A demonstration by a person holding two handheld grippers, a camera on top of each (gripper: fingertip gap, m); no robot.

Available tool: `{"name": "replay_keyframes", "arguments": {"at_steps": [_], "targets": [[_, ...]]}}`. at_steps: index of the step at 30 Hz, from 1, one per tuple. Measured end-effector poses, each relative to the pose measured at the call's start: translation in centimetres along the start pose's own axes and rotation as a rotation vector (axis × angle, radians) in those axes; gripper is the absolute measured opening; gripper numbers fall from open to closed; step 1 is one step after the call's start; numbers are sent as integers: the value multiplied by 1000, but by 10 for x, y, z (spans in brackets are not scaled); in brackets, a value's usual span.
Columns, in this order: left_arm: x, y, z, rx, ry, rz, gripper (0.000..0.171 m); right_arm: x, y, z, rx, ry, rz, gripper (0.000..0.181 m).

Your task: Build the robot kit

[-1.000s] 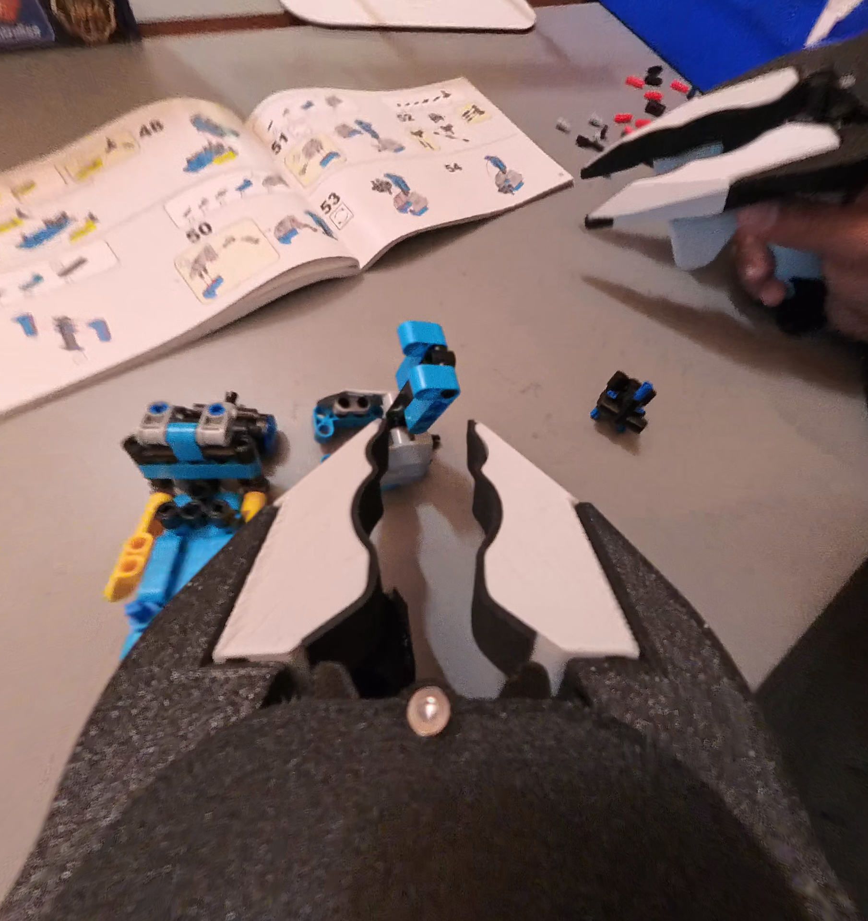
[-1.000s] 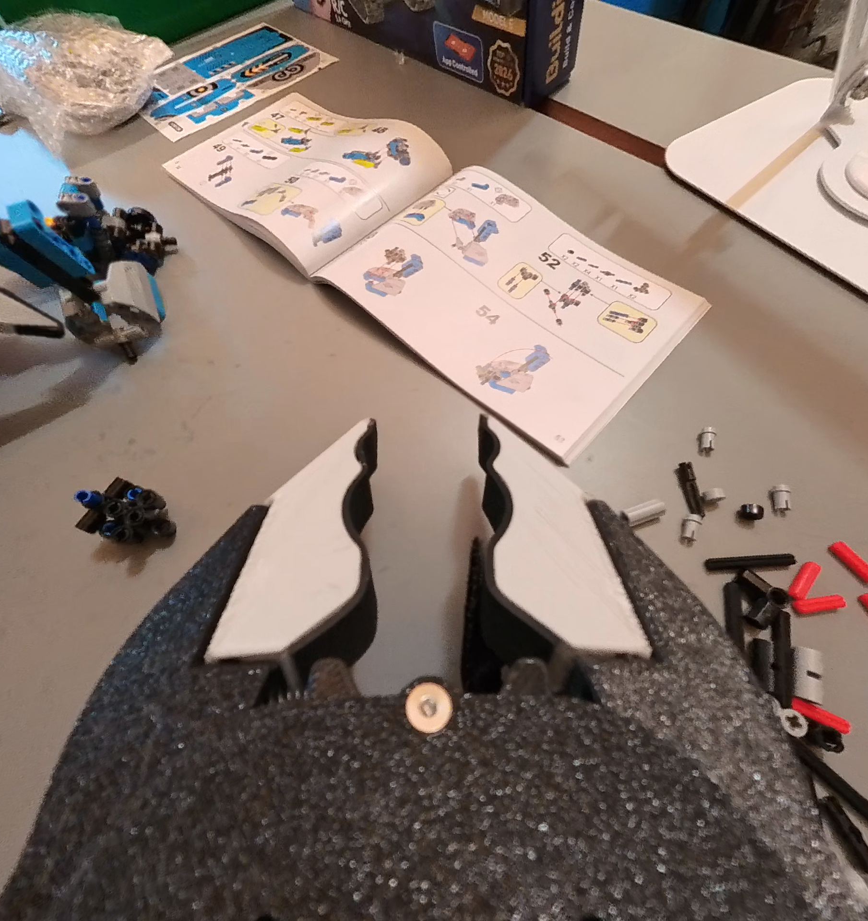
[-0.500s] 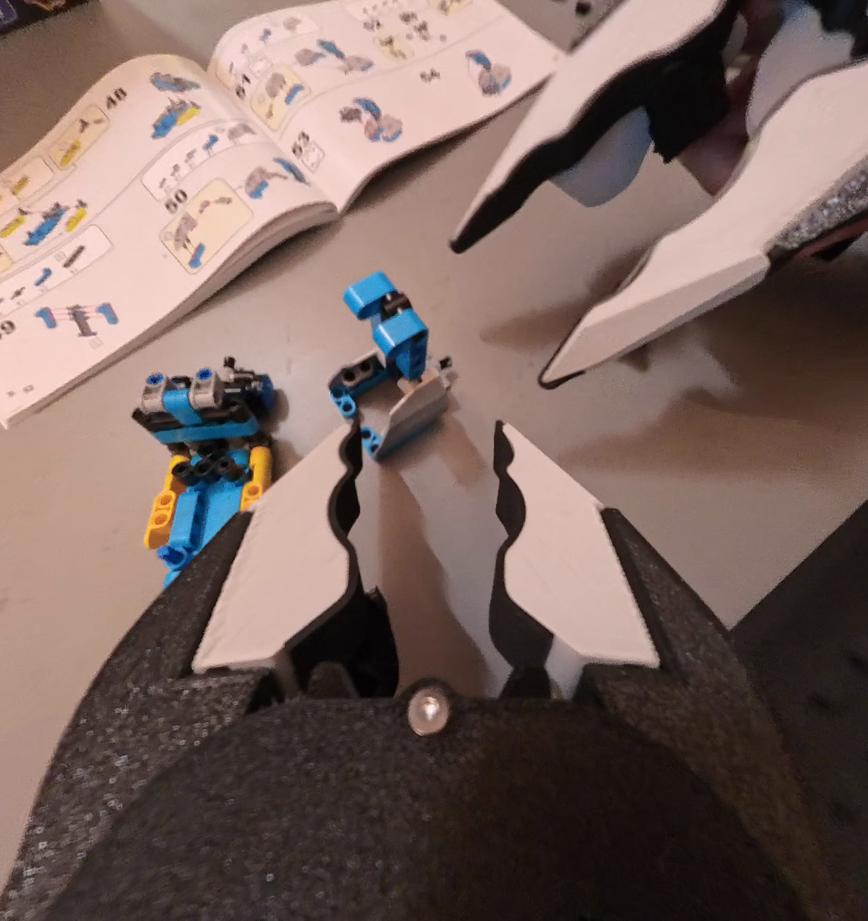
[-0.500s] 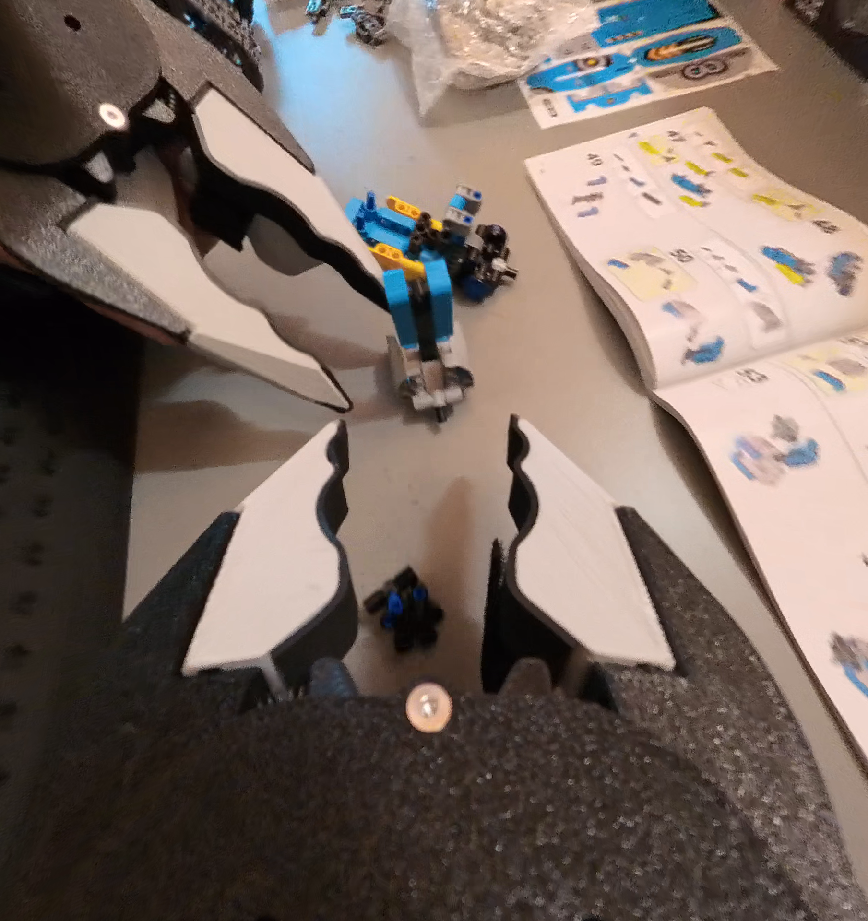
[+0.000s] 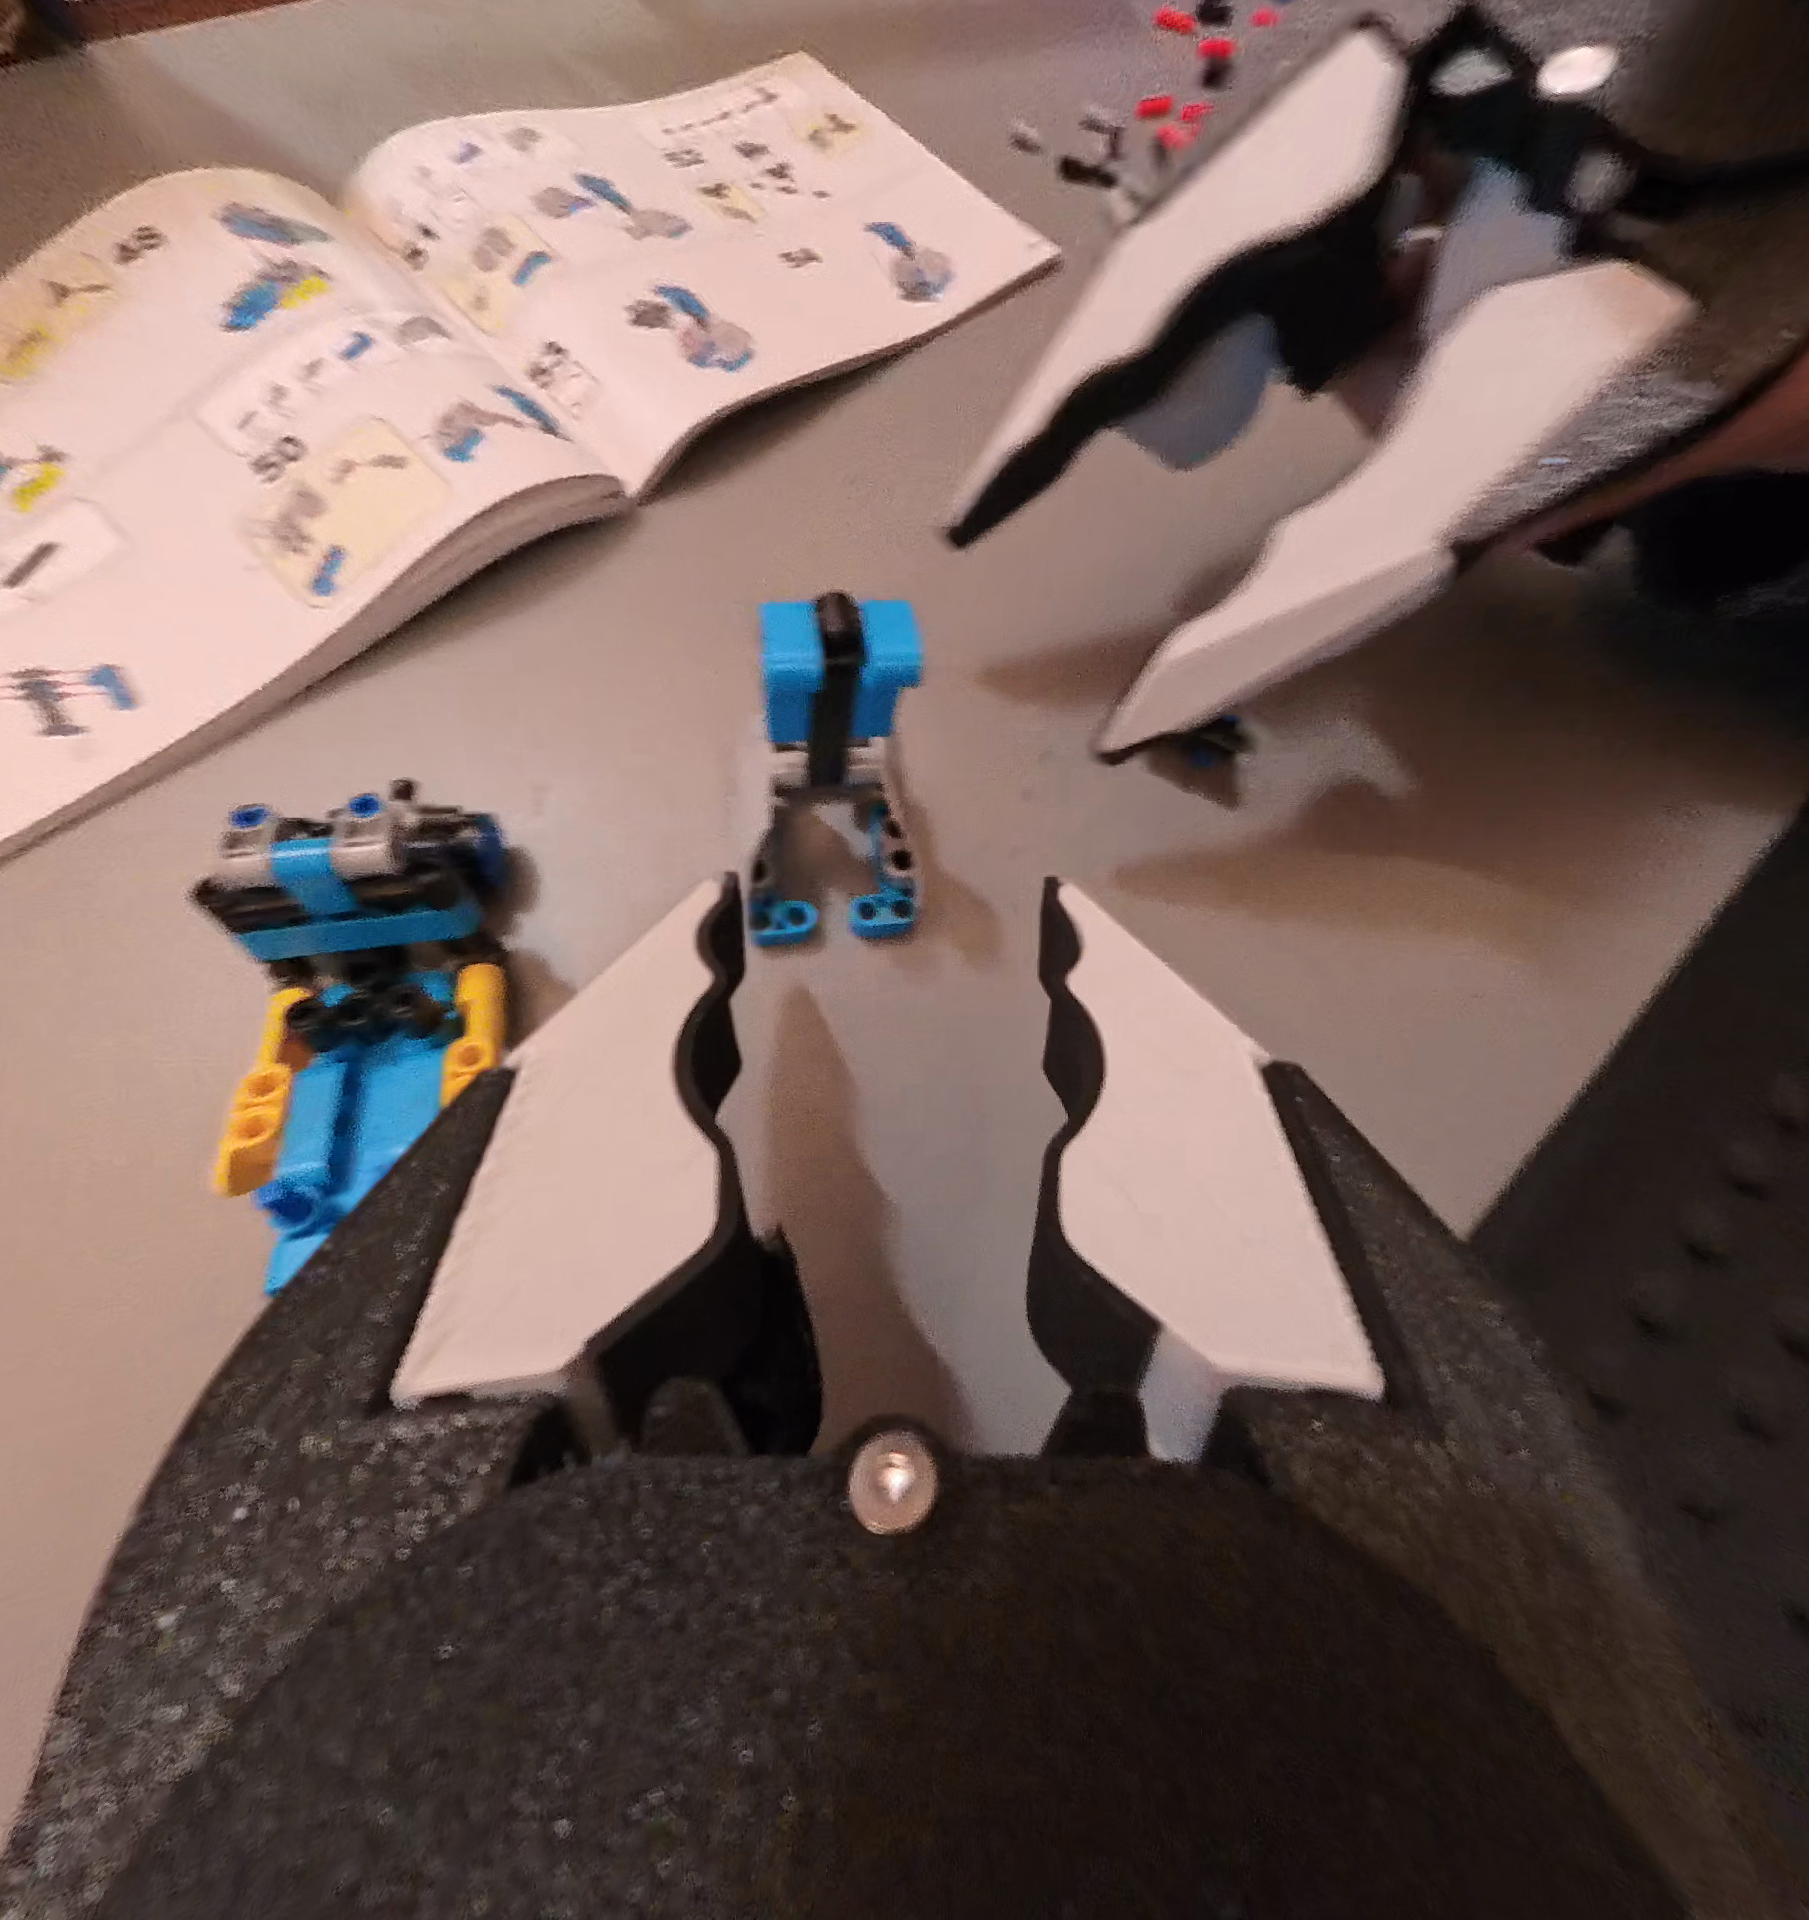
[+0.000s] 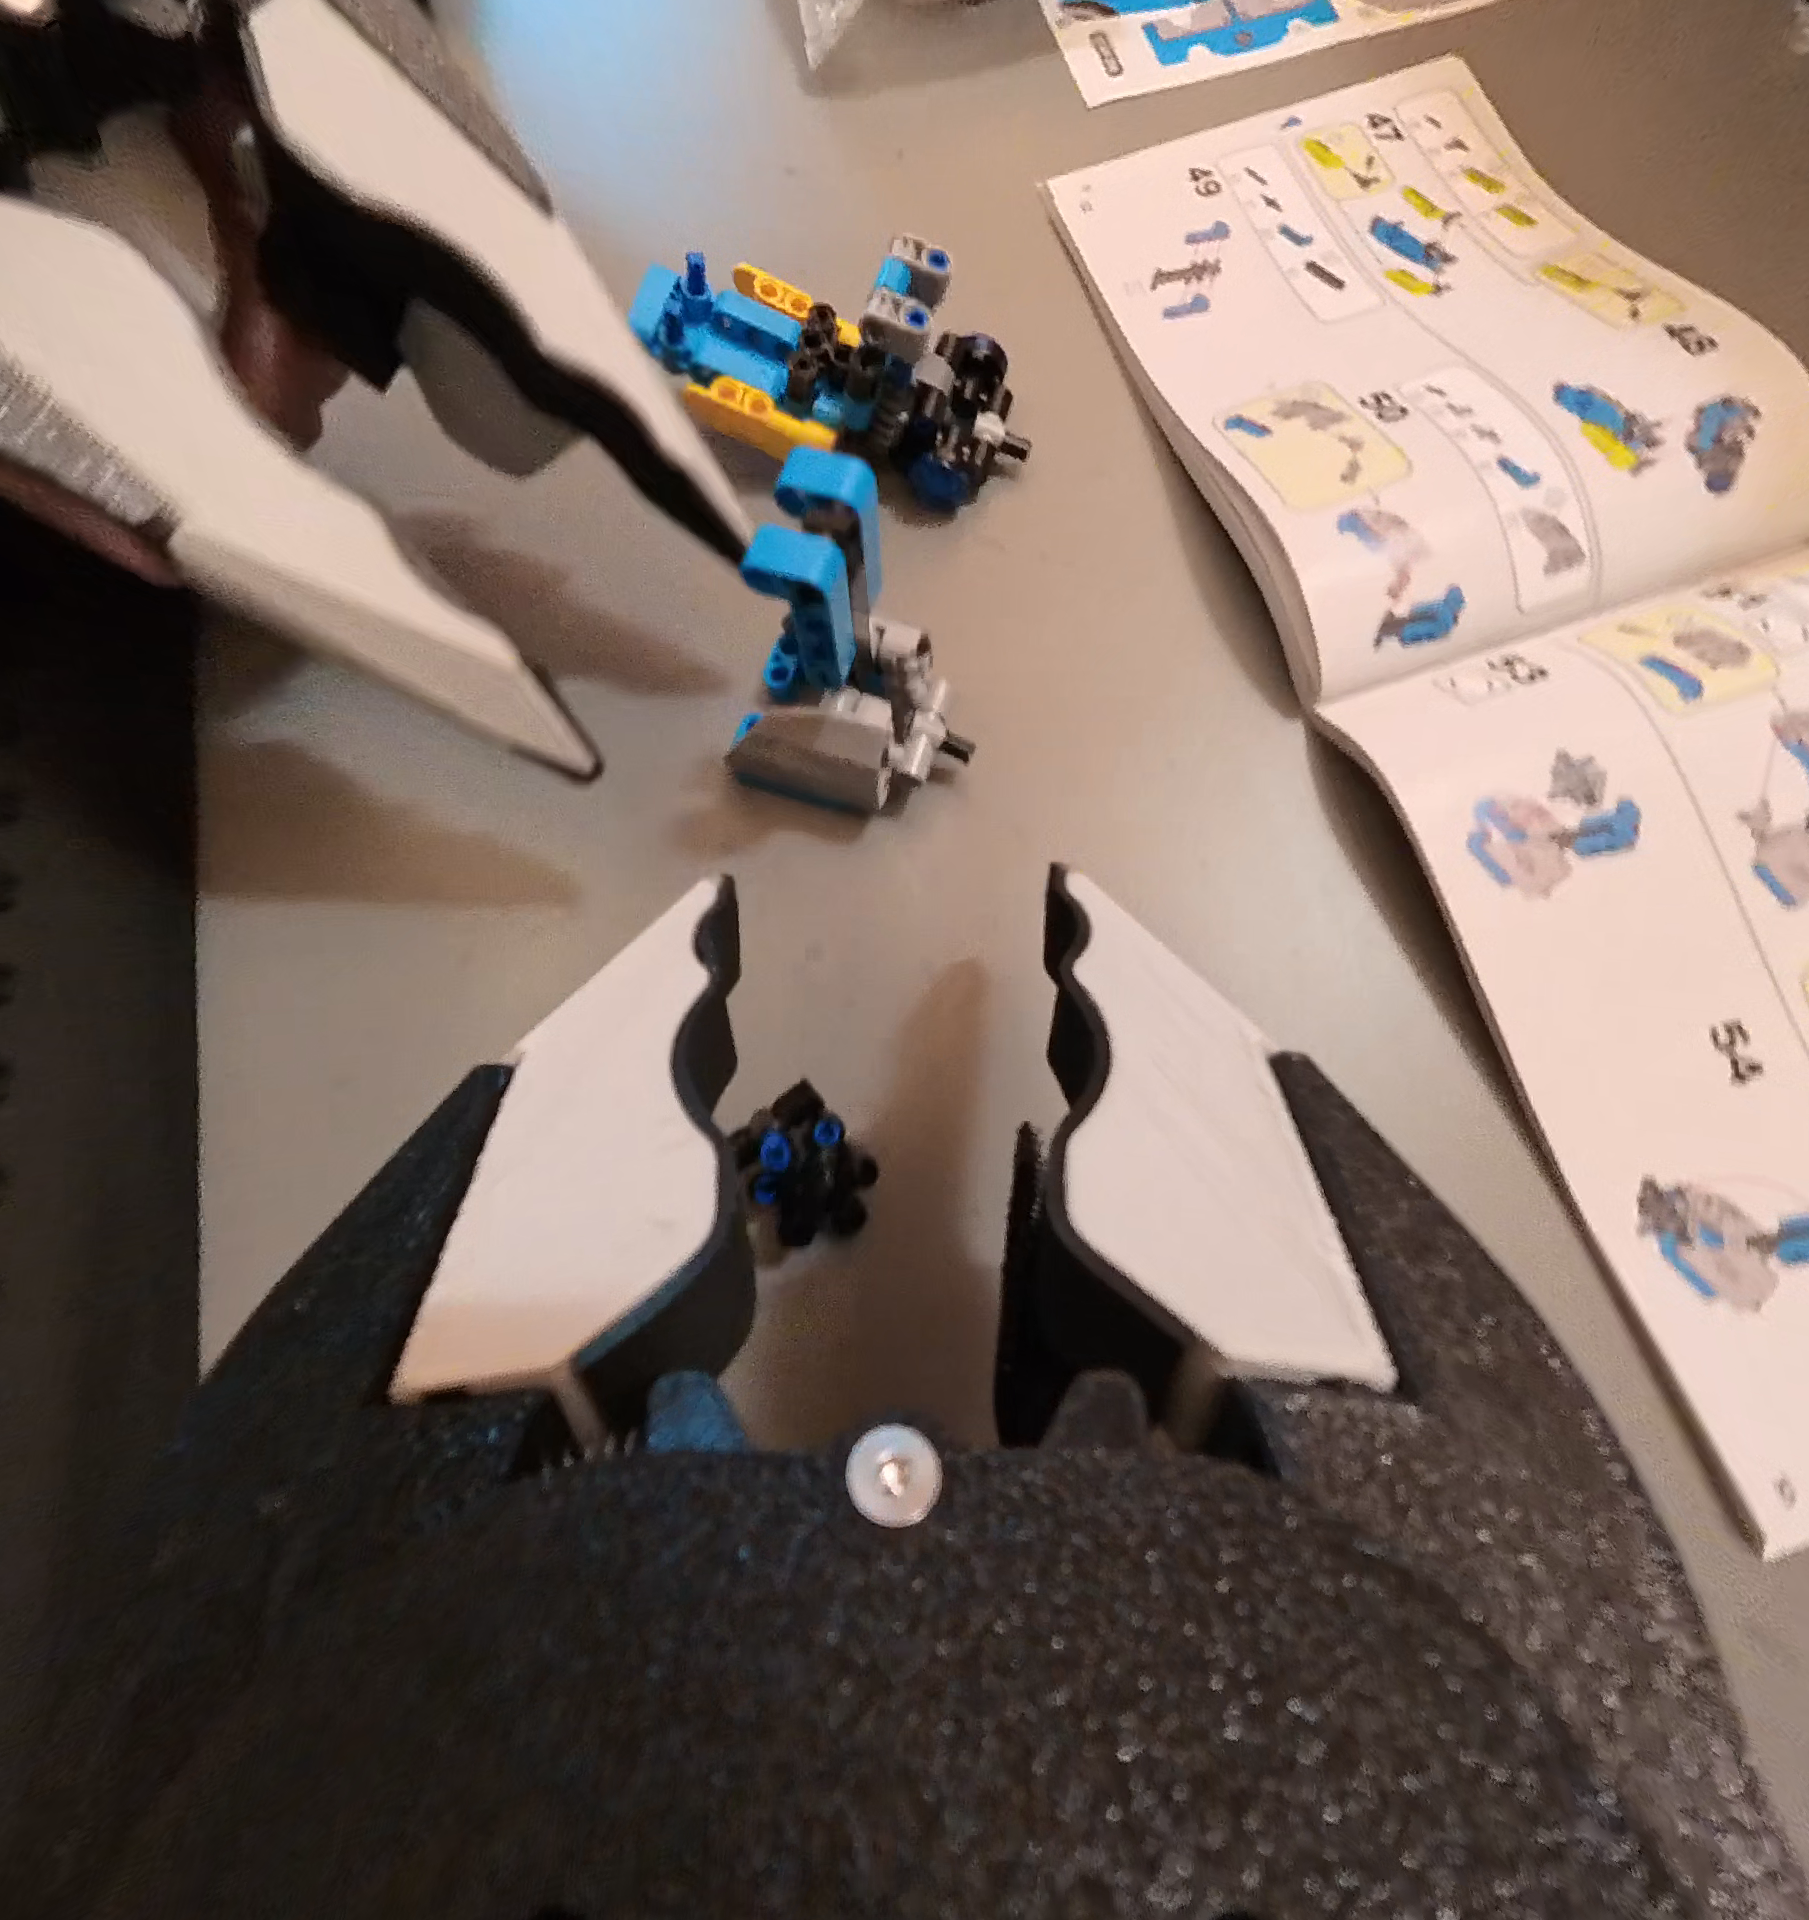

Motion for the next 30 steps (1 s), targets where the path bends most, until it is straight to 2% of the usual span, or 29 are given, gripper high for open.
{"name": "replay_keyframes", "arguments": {"at_steps": [2, 4, 8, 12, 21, 27, 30], "targets": [[-8, -2, -5, -30, 47, 6, 68, -5, -9, 9, 12, -5, -15, 59], [-8, -5, -14, -67, 34, 15, 74, -14, -21, 15, 3, 23, 13, 59], [10, -4, -28, -116, -48, 9, 72, -18, -44, 35, -5, 51, 100, 57], [26, -2, -34, -124, -80, -16, 65, -11, -59, 47, -14, 92, 66, 37], [32, -2, -32, -89, -138, -40, 57, -12, -58, 32, -27, 64, 112, 42], [21, -4, -34, -87, -55, -57, 61, -9, -55, 33, -30, -21, 90, 43], [18, -5, -33, -89, -53, -64, 61, -4, -54, 41, -113, -209, -101, 45]]}}
Point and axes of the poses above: each gripper's, where its closed fingertips meet, z back along the fingers, y out of its top, x = y × z across the jaws, the point moved 8 cm from there along z, back along the fingers, and after that the axes turned 2 degrees about x, right-handed, at the moved point
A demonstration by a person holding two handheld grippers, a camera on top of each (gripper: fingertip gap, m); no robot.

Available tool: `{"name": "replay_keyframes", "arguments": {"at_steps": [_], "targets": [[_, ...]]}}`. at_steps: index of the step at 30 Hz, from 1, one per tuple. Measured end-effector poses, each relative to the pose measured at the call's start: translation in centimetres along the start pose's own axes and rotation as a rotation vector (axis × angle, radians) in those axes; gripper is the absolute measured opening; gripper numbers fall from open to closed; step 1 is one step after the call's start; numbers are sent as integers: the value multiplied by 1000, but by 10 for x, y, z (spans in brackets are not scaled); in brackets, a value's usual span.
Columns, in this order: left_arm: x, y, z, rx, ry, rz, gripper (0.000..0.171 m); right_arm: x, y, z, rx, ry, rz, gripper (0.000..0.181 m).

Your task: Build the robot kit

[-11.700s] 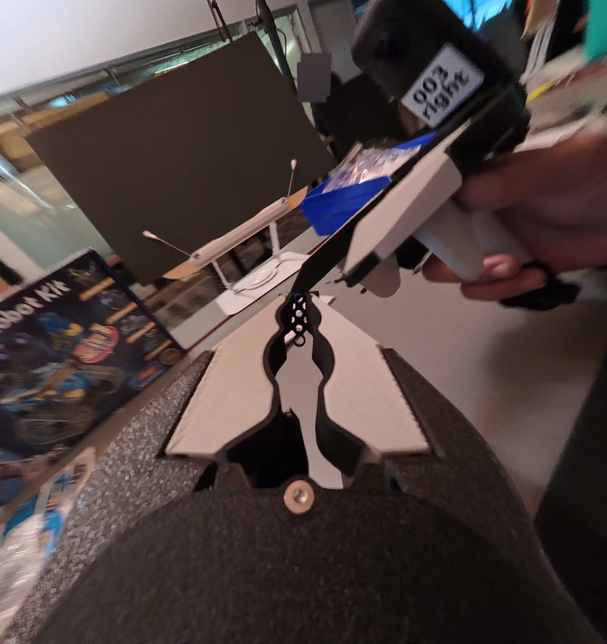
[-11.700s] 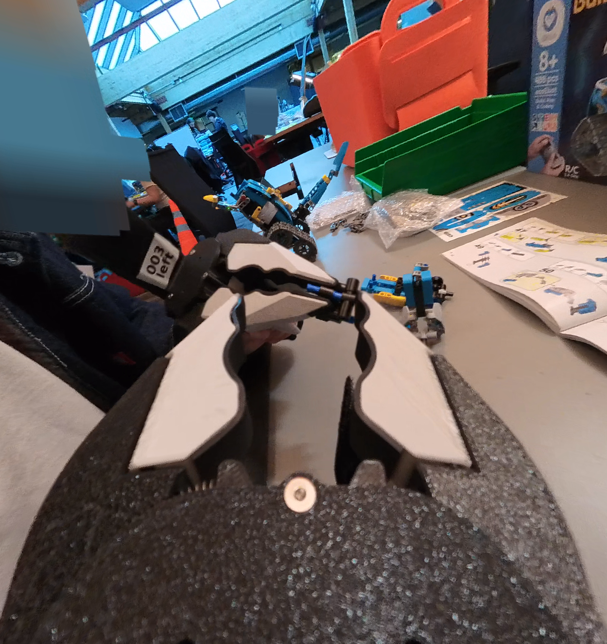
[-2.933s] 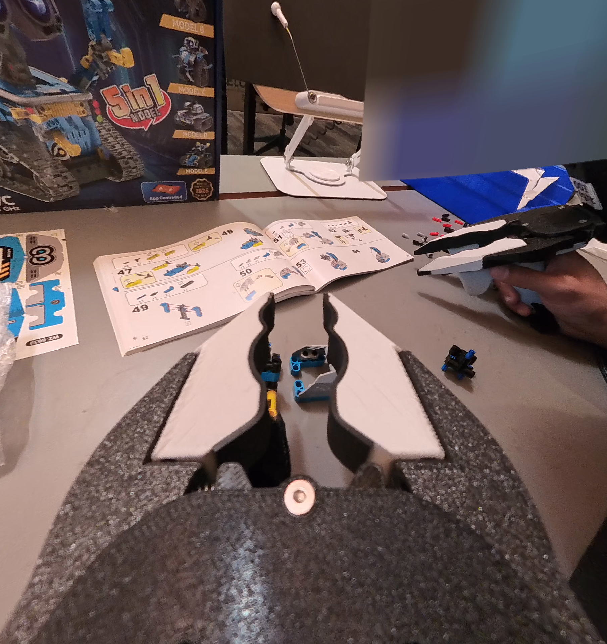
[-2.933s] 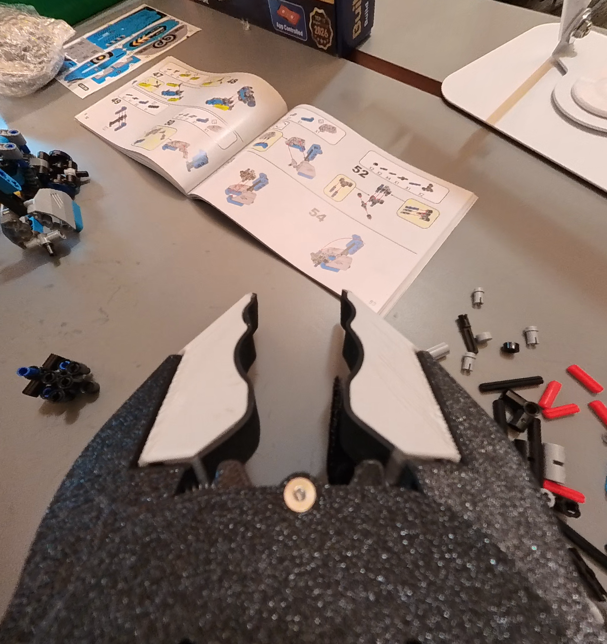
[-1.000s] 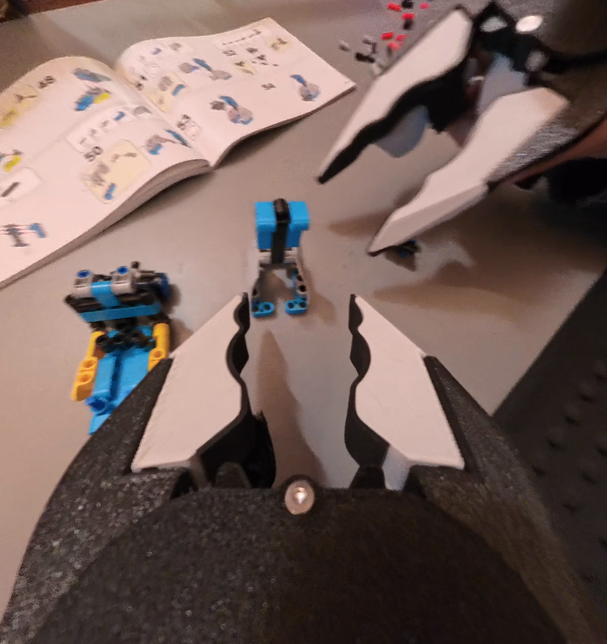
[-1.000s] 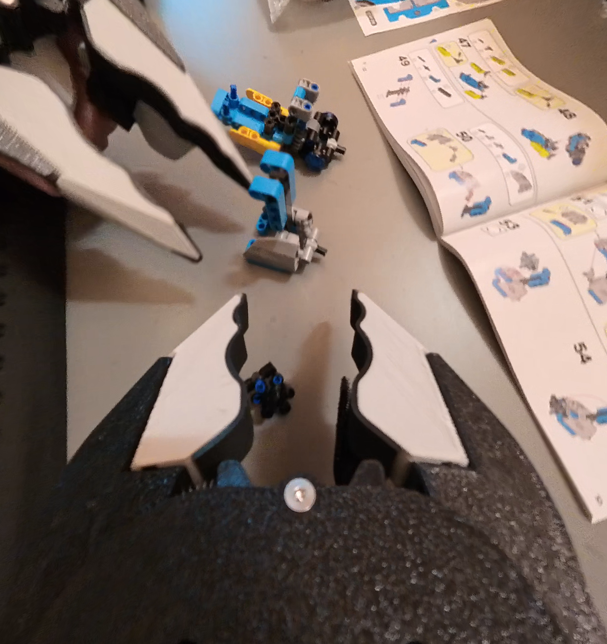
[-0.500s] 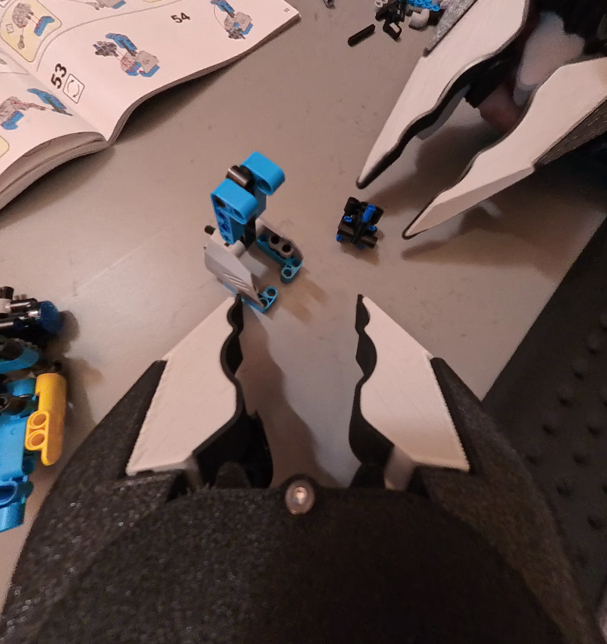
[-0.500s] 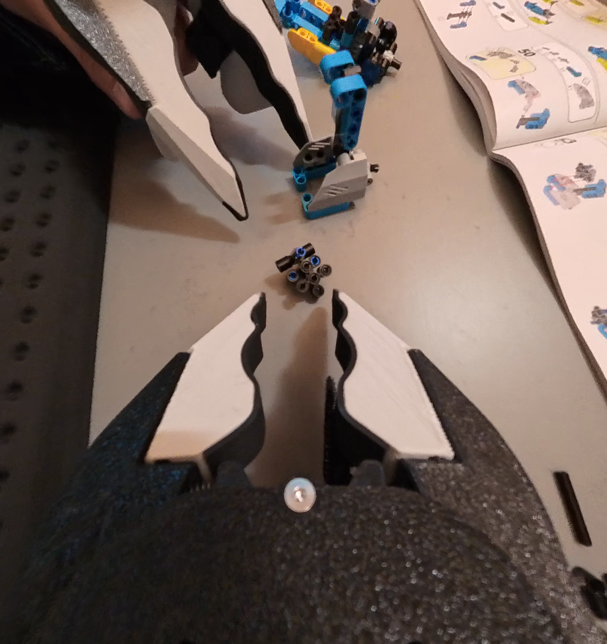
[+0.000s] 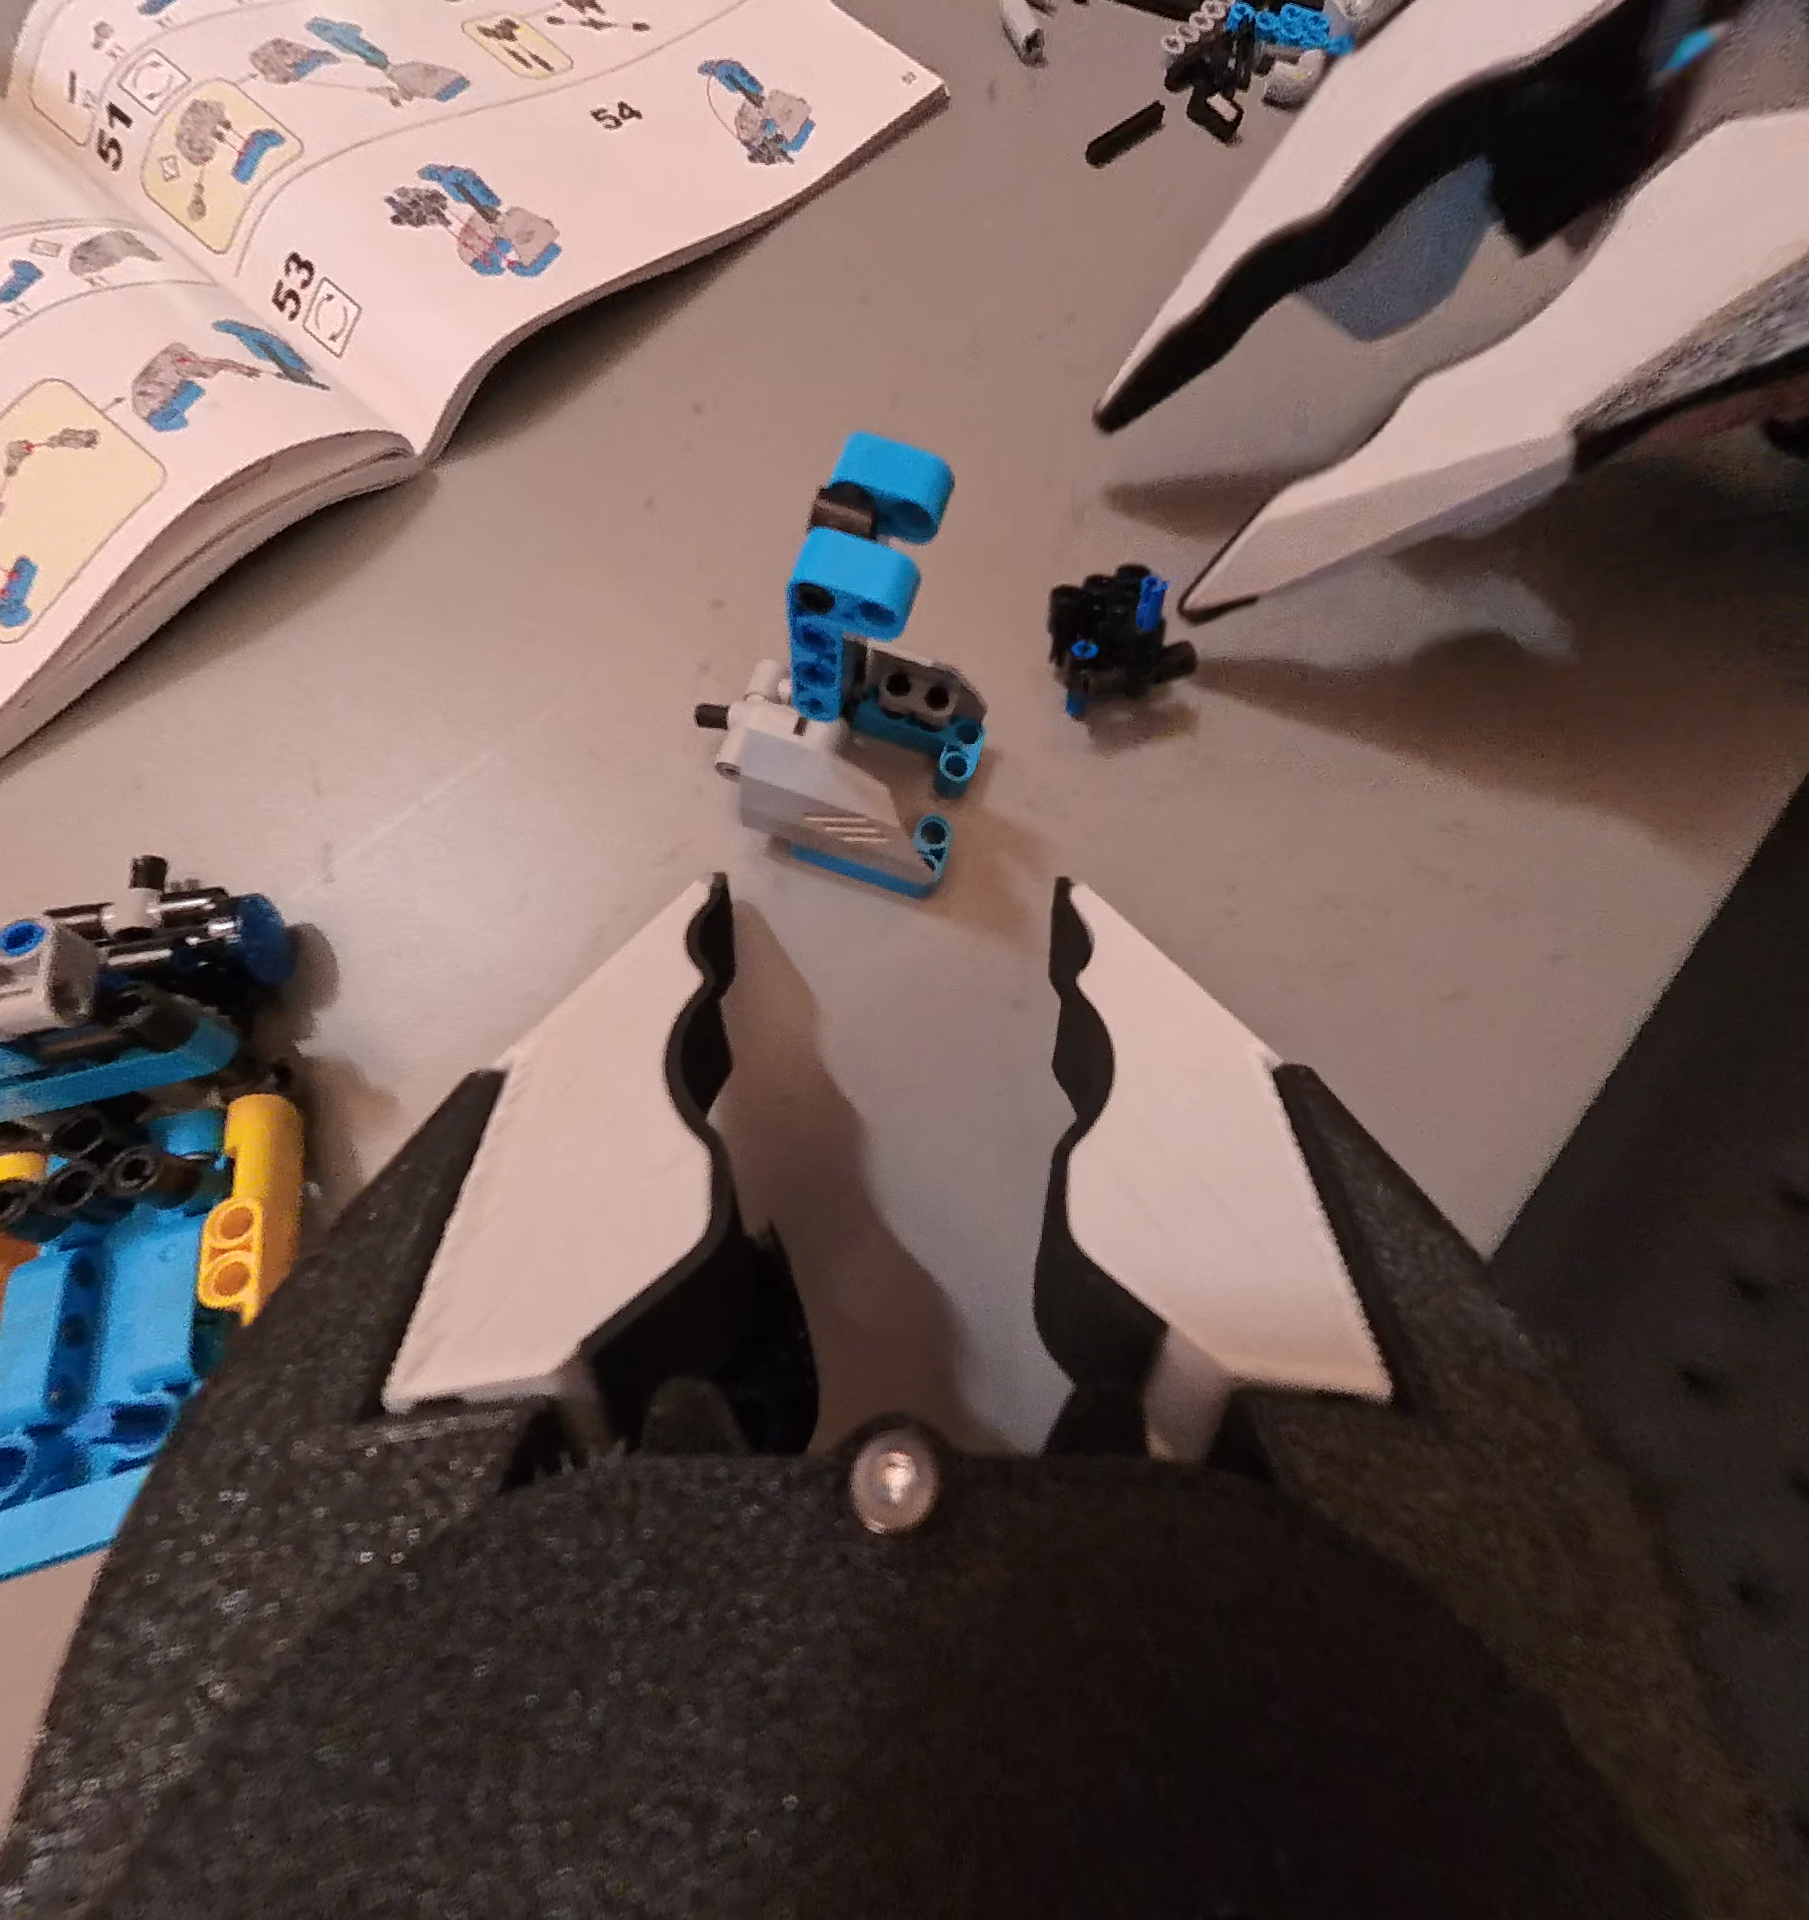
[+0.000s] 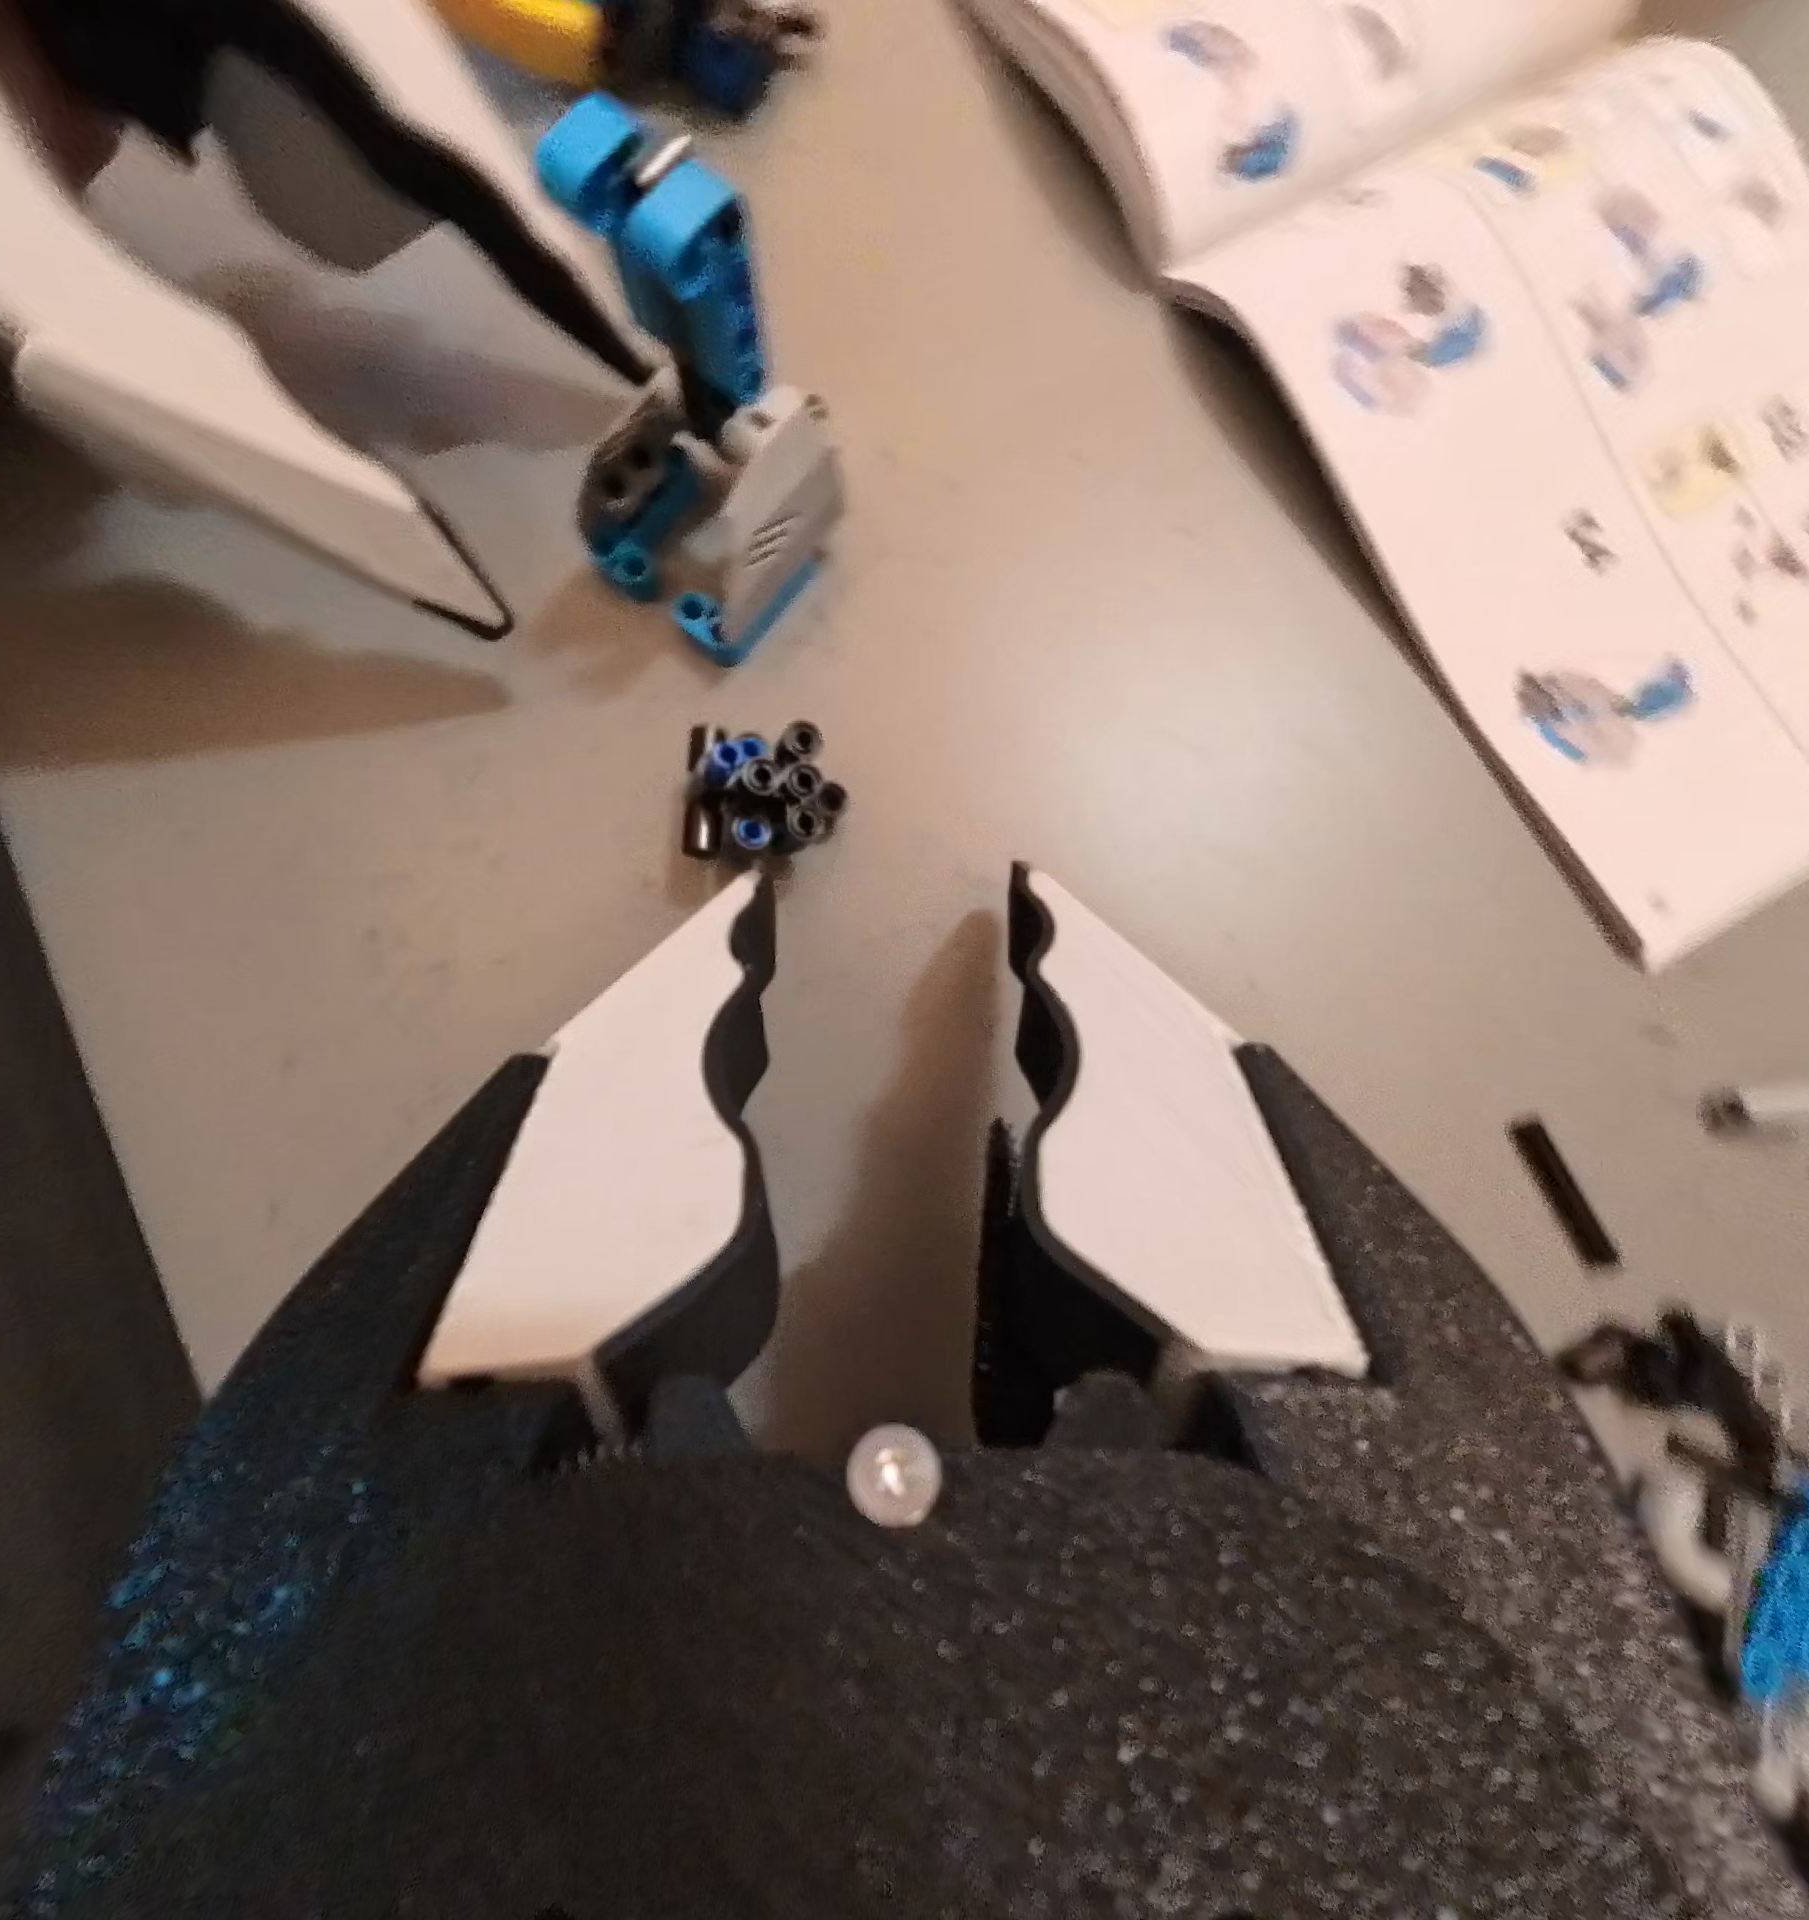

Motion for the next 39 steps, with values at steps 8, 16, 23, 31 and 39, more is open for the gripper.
{"name": "replay_keyframes", "arguments": {"at_steps": [8, 16, 23, 31, 39], "targets": [[-4, 1, -3, 20, 23, -38, 57, -28, -6, 4, 112, -9, -164, 45], [-10, 1, 1, 63, -9, 22, 56, -27, 0, -15, 94, -50, -107, 41], [-8, 0, 1, 60, -21, 18, 56, -24, 1, -15, 129, -20, -91, 28], [-10, 2, 5, 94, -61, 47, 55, -40, 14, -11, 255, 136, 113, 26], [-9, 3, 9, 121, -103, 63, 49, -48, 25, -25, 207, 115, 458, 26]]}}
Point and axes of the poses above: each gripper's, where its closed fingertips meet, z back along the fingers, y out of its top, x = y × z across the jaws, the point moved 8 cm from there along z, back along the fingers, and after that the axes turned 2 degrees about x, right-handed, at the moved point
